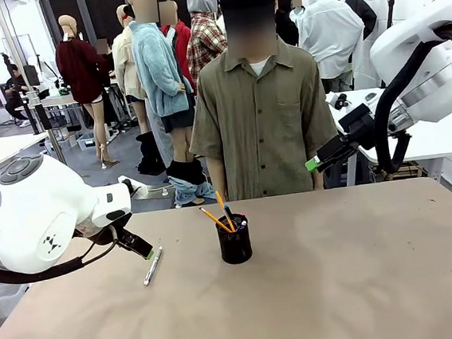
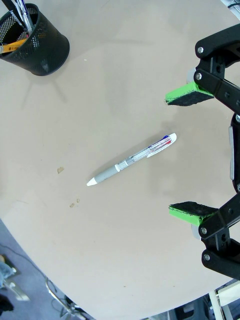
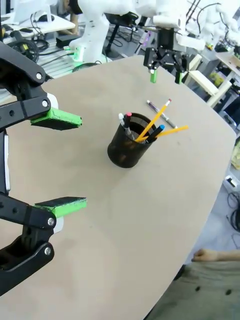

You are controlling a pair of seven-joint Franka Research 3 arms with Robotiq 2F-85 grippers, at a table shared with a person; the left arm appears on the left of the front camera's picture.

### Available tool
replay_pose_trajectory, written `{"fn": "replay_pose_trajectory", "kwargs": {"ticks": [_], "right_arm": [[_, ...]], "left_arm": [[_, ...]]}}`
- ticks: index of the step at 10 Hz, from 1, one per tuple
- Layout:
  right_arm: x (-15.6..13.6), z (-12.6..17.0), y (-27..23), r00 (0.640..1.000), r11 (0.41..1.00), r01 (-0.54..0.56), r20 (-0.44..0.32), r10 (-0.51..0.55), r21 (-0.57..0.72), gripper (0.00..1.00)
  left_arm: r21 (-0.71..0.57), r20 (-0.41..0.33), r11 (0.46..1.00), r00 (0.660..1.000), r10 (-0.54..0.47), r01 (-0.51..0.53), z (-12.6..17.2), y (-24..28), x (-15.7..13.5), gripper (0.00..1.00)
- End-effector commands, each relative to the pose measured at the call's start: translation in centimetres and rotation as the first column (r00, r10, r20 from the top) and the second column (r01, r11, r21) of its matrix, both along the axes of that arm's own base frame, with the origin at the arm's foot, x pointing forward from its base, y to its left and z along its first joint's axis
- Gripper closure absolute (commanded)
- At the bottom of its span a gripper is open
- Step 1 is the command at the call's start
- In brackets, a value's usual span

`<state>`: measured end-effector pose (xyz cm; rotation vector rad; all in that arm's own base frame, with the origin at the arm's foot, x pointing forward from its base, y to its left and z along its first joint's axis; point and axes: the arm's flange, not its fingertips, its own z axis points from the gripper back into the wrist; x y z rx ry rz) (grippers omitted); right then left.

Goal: Place the pens into the pen holder.
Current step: Pick up a writing instrument from the table and place it into the Pen holder.

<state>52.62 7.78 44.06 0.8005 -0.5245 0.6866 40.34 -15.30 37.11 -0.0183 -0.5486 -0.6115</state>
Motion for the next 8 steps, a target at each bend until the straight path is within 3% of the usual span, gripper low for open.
{"fn": "replay_pose_trajectory", "kwargs": {"ticks": [1, 6, 8], "right_arm": [[0.3, -0.1, 0.0, 0.999, 0.999, -0.038, 0.020, 0.038, 0.016, 0.32], [0.3, -0.1, 0.0, 0.999, 0.999, -0.038, 0.020, 0.038, 0.016, 0.32], [0.3, -0.1, 0.0, 0.999, 0.999, -0.038, 0.020, 0.038, 0.016, 0.32]], "left_arm": [[-0.004, 0.000, 1.000, 1.000, 0.004, -0.004, 0.0, 0.2, 0.0, 0.00], [0.000, 0.000, 1.000, 1.000, 0.000, 0.000, 0.0, 0.0, 0.0, 0.00], [0.006, -0.120, 0.998, 0.991, 0.056, -0.055, -0.3, -0.9, 4.0, 0.00]]}}
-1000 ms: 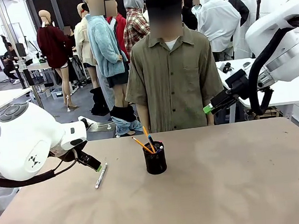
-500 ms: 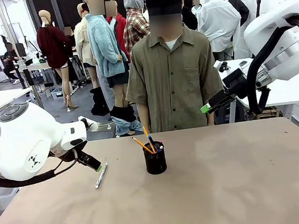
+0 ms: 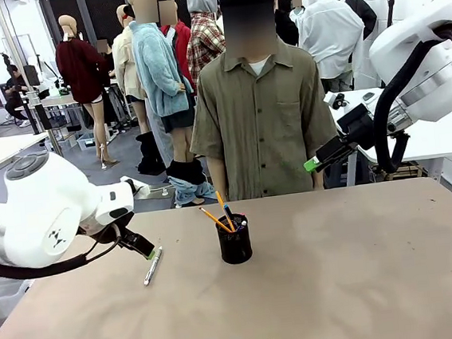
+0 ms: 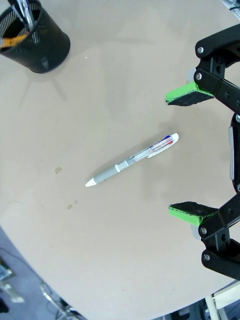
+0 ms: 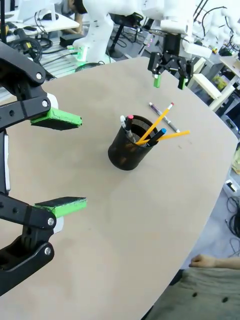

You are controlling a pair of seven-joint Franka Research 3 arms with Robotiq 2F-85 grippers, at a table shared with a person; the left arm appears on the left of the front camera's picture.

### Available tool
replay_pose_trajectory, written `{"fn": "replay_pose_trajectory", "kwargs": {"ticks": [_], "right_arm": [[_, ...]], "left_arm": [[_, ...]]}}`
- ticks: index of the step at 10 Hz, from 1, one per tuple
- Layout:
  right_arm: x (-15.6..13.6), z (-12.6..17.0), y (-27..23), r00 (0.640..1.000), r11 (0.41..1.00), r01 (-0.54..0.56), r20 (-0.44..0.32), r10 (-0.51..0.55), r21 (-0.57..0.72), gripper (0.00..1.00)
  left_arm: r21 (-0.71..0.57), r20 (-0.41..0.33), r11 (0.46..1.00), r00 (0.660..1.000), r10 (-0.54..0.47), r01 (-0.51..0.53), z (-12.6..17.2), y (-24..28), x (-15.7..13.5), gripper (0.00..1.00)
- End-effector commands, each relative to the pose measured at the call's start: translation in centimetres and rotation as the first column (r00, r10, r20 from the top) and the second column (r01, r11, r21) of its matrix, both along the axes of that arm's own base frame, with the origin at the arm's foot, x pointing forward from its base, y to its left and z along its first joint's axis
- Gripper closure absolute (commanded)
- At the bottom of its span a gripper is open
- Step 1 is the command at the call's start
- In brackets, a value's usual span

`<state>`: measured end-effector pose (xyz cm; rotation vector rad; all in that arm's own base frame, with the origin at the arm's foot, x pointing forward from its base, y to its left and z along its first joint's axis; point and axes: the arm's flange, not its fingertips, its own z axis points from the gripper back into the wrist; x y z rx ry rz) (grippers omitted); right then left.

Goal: Place the pens into the pen holder.
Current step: Pick up a writing instrument from the table and place it into the Pen holder.

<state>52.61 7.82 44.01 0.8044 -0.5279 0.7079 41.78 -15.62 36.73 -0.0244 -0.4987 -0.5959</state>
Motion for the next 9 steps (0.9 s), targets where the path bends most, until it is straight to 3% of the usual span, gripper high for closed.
{"fn": "replay_pose_trajectory", "kwargs": {"ticks": [1, 5, 9], "right_arm": [[0.3, 0.0, 0.0, 1.000, 1.000, -0.019, 0.009, 0.019, 0.015, 0.32], [0.3, 0.0, 0.0, 1.000, 1.000, -0.019, 0.009, 0.019, 0.015, 0.32], [0.3, 0.0, 0.0, 1.000, 1.000, -0.019, 0.009, 0.019, 0.015, 0.32]], "left_arm": [[0.026, -0.117, 0.997, 0.990, 0.081, -0.078, -0.1, -1.0, 4.4, 0.00], [0.064, -0.292, 0.996, 0.953, 0.078, -0.062, -2.4, -3.2, 9.7, 0.00], [0.079, -0.342, 0.992, 0.932, 0.119, -0.097, -4.5, -3.2, 10.9, 0.00]]}}
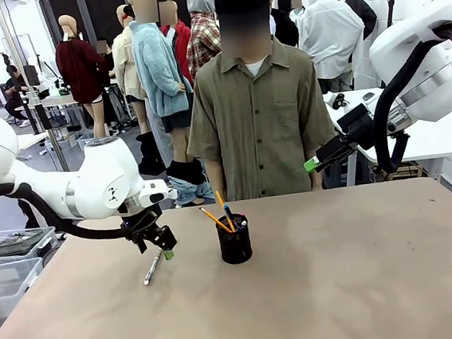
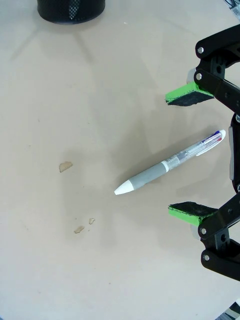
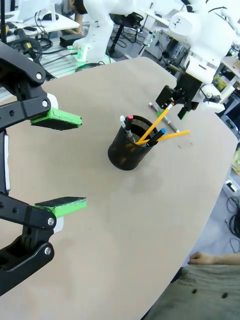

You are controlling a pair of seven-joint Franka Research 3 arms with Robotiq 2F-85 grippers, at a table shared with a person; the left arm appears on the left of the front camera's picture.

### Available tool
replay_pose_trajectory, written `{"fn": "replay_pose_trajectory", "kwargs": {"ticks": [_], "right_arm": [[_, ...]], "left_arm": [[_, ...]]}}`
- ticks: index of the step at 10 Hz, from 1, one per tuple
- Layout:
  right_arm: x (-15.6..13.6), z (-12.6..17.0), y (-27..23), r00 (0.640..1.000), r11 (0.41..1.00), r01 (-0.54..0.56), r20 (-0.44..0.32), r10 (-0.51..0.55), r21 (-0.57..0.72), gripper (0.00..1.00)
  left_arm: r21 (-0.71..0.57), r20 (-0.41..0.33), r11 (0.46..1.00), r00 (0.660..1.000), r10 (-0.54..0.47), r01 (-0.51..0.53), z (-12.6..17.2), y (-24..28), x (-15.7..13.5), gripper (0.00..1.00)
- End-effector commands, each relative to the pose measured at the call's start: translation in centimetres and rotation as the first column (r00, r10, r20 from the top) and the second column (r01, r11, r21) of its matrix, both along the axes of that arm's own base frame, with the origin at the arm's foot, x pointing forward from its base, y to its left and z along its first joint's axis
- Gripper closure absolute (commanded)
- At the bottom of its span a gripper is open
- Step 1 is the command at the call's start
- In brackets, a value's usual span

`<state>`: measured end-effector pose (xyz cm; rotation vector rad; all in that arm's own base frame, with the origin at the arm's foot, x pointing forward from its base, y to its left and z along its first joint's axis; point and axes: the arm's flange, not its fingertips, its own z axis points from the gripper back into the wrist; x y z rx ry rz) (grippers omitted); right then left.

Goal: Place the pens into the pen holder.
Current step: Pick up a writing instrument from the table and place it into the Pen holder.

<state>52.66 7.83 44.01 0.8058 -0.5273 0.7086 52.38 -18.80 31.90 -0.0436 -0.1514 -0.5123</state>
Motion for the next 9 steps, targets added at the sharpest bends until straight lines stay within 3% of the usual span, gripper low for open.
{"fn": "replay_pose_trajectory", "kwargs": {"ticks": [1, 7, 8, 9], "right_arm": [[0.2, 0.0, 0.0, 1.000, 1.000, -0.018, 0.009, 0.018, 0.014, 0.32], [0.2, 0.0, 0.0, 1.000, 1.000, -0.018, 0.009, 0.018, 0.014, 0.32], [0.2, 0.0, 0.0, 1.000, 1.000, -0.018, 0.009, 0.018, 0.014, 0.32], [0.2, 0.0, 0.0, 1.000, 1.000, -0.018, 0.009, 0.018, 0.014, 0.32]], "left_arm": [[0.012, -0.031, 0.999, 0.999, 0.032, -0.032, -0.1, 0.1, 0.2, 0.00], [0.041, -0.110, 0.996, 0.990, 0.085, -0.081, -2.2, 0.1, 0.7, 0.00], [0.047, -0.115, 0.995, 0.989, 0.093, -0.088, -2.3, 0.2, 0.7, 0.12], [0.054, -0.113, 0.994, 0.989, 0.096, -0.090, -2.2, 0.2, 0.7, 0.32]]}}
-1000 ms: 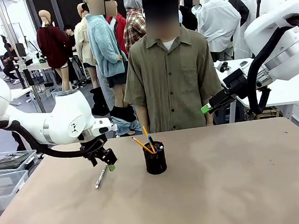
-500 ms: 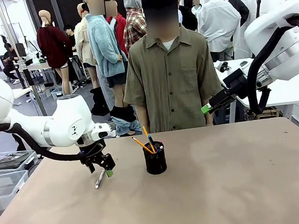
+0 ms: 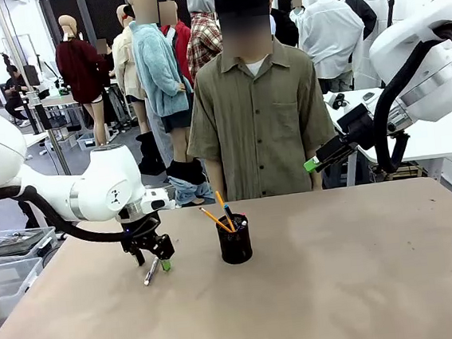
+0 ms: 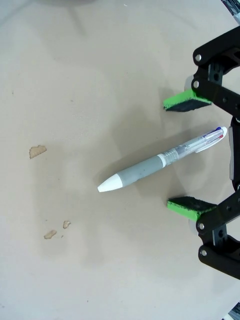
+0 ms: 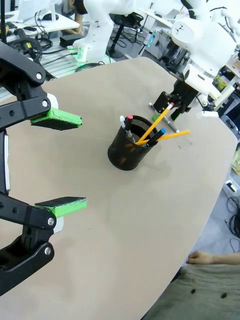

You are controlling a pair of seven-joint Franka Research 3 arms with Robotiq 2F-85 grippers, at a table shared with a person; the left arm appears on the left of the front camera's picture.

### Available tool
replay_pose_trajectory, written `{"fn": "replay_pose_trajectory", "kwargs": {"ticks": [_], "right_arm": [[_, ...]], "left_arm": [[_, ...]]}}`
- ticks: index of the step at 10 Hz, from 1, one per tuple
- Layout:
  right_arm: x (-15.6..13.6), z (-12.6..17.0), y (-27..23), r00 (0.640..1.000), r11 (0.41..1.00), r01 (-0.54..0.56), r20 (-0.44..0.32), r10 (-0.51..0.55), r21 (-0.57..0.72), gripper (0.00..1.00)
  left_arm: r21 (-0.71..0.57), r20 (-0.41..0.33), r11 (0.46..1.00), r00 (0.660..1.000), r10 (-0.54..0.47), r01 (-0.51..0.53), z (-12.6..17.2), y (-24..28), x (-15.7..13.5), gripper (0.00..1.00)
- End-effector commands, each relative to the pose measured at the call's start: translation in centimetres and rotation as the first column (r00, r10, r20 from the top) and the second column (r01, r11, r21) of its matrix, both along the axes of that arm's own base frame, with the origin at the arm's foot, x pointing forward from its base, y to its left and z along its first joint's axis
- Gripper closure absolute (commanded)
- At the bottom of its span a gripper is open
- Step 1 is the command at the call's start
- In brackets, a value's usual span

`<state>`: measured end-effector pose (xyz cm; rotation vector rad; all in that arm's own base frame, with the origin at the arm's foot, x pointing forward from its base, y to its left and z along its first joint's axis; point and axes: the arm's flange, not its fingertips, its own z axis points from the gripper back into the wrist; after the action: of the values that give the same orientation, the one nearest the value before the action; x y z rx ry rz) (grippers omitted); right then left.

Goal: Place the pens into the pen holder.
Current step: Pick up a writing instrument from the table and place it into the Pen holder.

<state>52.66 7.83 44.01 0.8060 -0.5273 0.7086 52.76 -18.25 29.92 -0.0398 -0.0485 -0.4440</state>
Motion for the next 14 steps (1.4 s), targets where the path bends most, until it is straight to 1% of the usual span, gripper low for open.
{"fn": "replay_pose_trajectory", "kwargs": {"ticks": [1, 3, 4, 10, 11, 12, 14], "right_arm": [[0.2, 0.0, 0.0, 1.000, 1.000, -0.018, 0.009, 0.018, 0.013, 0.32], [0.2, 0.0, 0.0, 1.000, 1.000, -0.018, 0.009, 0.018, 0.013, 0.32], [0.2, 0.0, 0.0, 1.000, 1.000, -0.018, 0.009, 0.018, 0.013, 0.32], [0.2, 0.0, 0.0, 1.000, 1.000, -0.018, 0.009, 0.018, 0.013, 0.32], [0.2, 0.0, 0.0, 1.000, 1.000, -0.018, 0.009, 0.018, 0.013, 0.32], [0.2, 0.0, 0.0, 1.000, 1.000, -0.018, 0.009, 0.018, 0.013, 0.32], [0.2, 0.0, 0.0, 1.000, 1.000, -0.018, 0.009, 0.018, 0.013, 0.32]], "left_arm": [[0.026, -0.014, 0.999, 1.000, 0.026, -0.026, -0.1, -0.4, 0.3, 0.51], [0.027, -0.017, 0.999, 1.000, 0.025, -0.025, 0.0, -0.4, 0.0, 0.91], [0.027, -0.018, 0.999, 1.000, 0.025, -0.025, 0.0, -0.3, 0.0, 1.00], [0.036, -0.028, 0.999, 0.999, 0.036, -0.035, -0.2, -0.2, 0.0, 1.00], [0.023, -0.022, 1.000, 1.000, 0.017, -0.017, 0.3, 0.0, -0.3, 1.00], [-0.004, 0.019, 1.000, 0.999, -0.026, 0.026, 1.4, 0.3, -0.9, 1.00], [-0.012, 0.118, 1.000, 0.993, -0.018, 0.019, 3.9, 1.0, -2.1, 1.00]]}}
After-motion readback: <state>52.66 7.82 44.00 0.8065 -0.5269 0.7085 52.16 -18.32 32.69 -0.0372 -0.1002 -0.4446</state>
